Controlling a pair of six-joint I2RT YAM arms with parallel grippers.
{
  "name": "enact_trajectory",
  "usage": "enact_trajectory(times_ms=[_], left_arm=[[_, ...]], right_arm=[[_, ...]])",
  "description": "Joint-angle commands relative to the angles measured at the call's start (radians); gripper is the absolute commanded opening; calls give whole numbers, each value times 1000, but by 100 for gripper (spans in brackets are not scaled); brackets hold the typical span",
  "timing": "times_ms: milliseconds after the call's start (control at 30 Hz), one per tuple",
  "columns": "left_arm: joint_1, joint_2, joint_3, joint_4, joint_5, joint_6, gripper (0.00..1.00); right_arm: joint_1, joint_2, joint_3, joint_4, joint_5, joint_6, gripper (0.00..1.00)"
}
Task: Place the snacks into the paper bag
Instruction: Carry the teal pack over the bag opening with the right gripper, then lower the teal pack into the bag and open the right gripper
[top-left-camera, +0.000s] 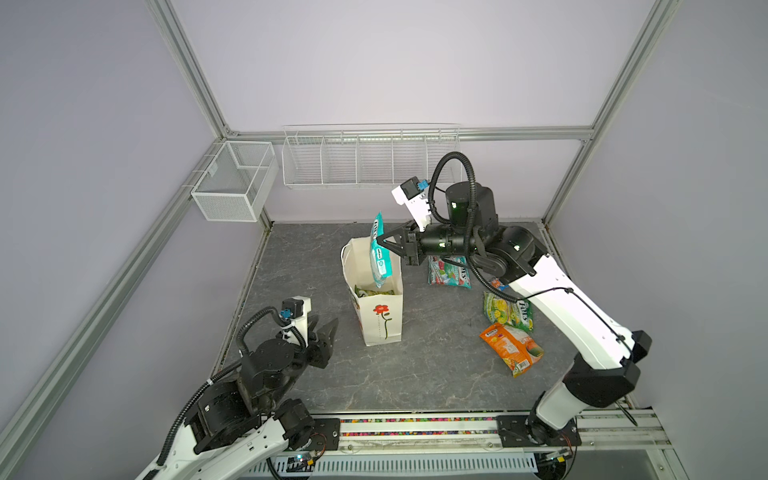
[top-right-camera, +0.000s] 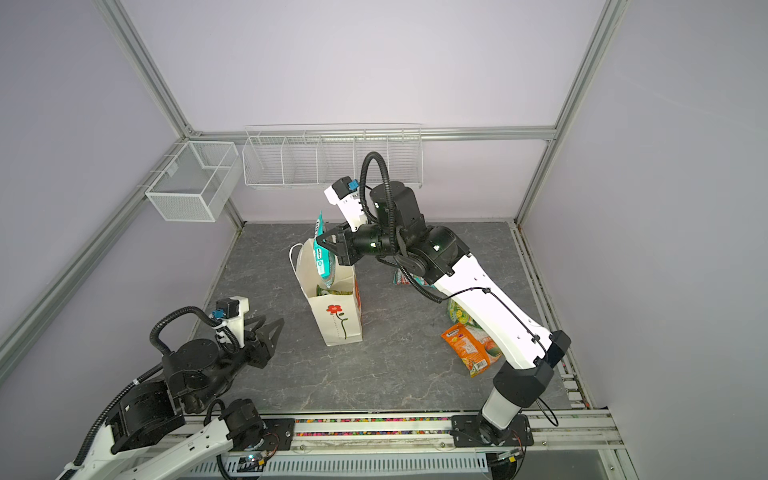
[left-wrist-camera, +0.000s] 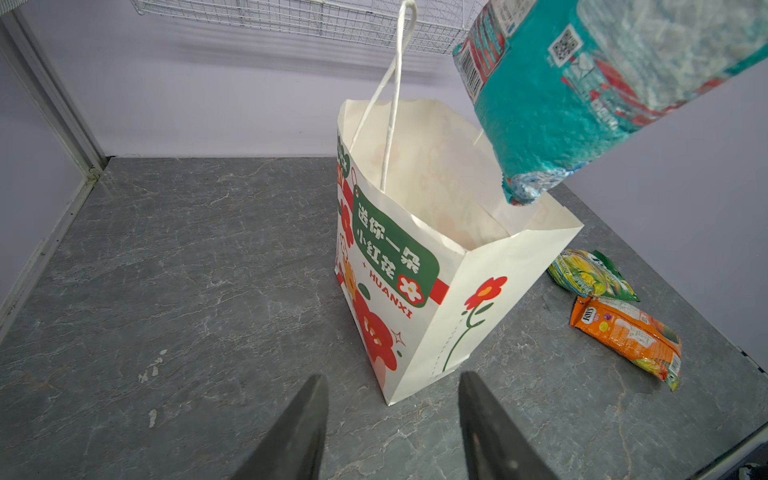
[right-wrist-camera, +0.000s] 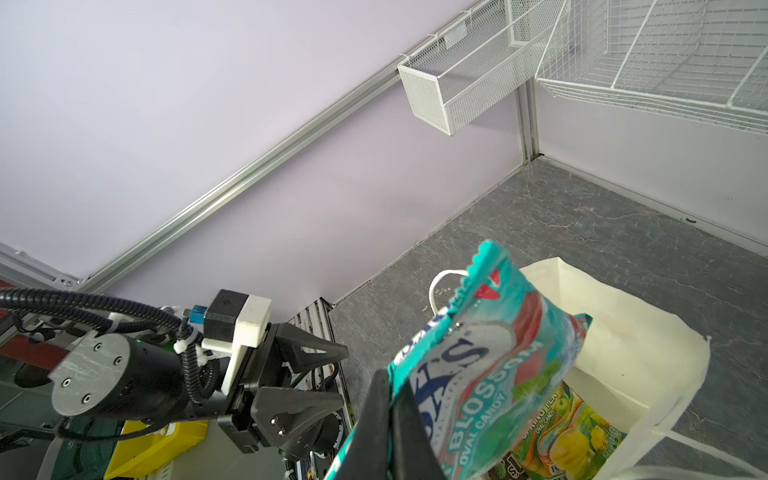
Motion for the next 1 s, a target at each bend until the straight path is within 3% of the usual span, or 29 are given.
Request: enact_trajectory(times_ms=[0, 967], left_arm=[[6, -13, -11, -8, 6, -1, 51], [6, -14, -11, -8, 6, -1, 51]], right_arm=[[6, 7, 29, 49, 6, -23, 7], [4, 30, 13, 55, 25, -15, 7]])
